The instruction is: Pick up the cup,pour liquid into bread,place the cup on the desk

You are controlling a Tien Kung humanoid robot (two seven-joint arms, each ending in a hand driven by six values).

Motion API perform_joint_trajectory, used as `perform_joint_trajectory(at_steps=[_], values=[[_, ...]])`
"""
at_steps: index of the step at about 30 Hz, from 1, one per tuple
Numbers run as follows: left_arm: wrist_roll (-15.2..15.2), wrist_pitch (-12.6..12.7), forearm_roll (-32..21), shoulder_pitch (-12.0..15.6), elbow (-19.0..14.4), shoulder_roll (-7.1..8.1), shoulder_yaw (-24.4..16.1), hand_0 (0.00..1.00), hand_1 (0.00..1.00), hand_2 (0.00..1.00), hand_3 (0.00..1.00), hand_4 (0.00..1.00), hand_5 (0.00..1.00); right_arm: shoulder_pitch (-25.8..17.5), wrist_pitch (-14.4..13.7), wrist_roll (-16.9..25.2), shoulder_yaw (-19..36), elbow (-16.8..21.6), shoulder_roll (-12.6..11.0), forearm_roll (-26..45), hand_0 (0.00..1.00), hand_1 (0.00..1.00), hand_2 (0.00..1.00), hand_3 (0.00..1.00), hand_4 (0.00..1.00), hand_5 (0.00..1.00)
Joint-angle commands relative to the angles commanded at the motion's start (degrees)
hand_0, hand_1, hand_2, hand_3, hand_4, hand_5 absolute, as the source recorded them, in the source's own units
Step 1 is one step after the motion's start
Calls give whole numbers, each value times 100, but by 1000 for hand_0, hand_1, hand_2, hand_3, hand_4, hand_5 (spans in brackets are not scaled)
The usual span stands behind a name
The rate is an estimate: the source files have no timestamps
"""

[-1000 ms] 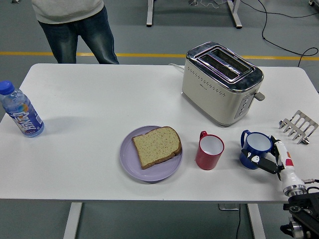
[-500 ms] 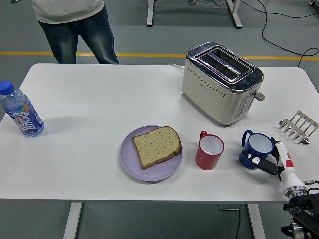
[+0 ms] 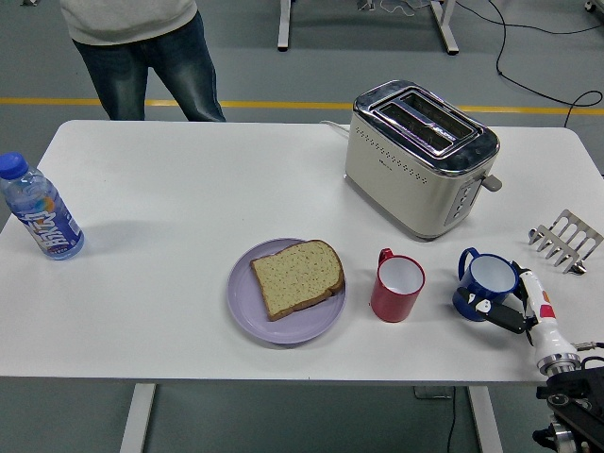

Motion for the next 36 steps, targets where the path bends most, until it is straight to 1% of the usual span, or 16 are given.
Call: perform_joint_trajectory(at_steps=[3,4,9,10,15,16,21,22,27,28,33,34,36], values=[[-12,-4,-31,-2,1,3,21,690,756,773,611,396,998,-10,-16,-3,16,5,1,-50,497,388,515,501,749,2],[-15,-6,-39,-2,2,4,26,690,756,773,611,396,998,-12,-22,-5,17,8,1,-64,505,380,517,527,784,30],[-26,-10,-71,-4,1,8,48,690,756,773,611,396,998,-16,-41,-12,14,15,-2,-93,505,380,517,527,784,30],[-26,-11,-72,-4,1,8,48,690,756,773,611,396,998,-16,-42,-12,14,16,-2,-94,524,410,524,590,837,90],[-40,-15,-95,-8,-1,12,66,690,756,773,611,396,998,-15,-35,-42,13,20,-4,-117,524,410,524,590,837,90],[-42,-16,-101,-9,-2,13,72,690,756,773,611,396,998,-14,-31,-49,13,21,-4,-121,552,444,539,631,874,136],[-45,-16,-107,-9,-1,14,77,690,756,773,611,396,998,-15,-7,-68,17,28,-6,-137,552,444,539,631,874,136],[-47,-16,-112,-8,-1,15,80,690,756,773,611,396,998,-15,-4,-69,15,29,-6,-138,588,466,569,653,892,167],[-48,-17,-110,-9,1,15,76,690,756,773,611,396,998,-17,22,-78,16,35,-9,-144,588,466,569,653,892,167],[-49,-17,-110,-10,1,15,76,690,756,773,611,396,998,-17,25,-82,17,36,-8,-149,626,506,611,674,902,173],[-49,-19,-111,-13,2,17,77,690,756,773,611,396,998,-17,38,-78,30,51,-11,-157,626,506,611,674,902,173],[-49,-19,-110,-14,3,17,76,690,756,773,611,396,998,-17,45,-78,31,53,-12,-156,667,549,649,691,900,176],[-49,-18,-113,-16,3,17,75,690,756,773,611,396,998,-15,65,-83,33,56,-14,-161,667,549,649,691,900,176]])
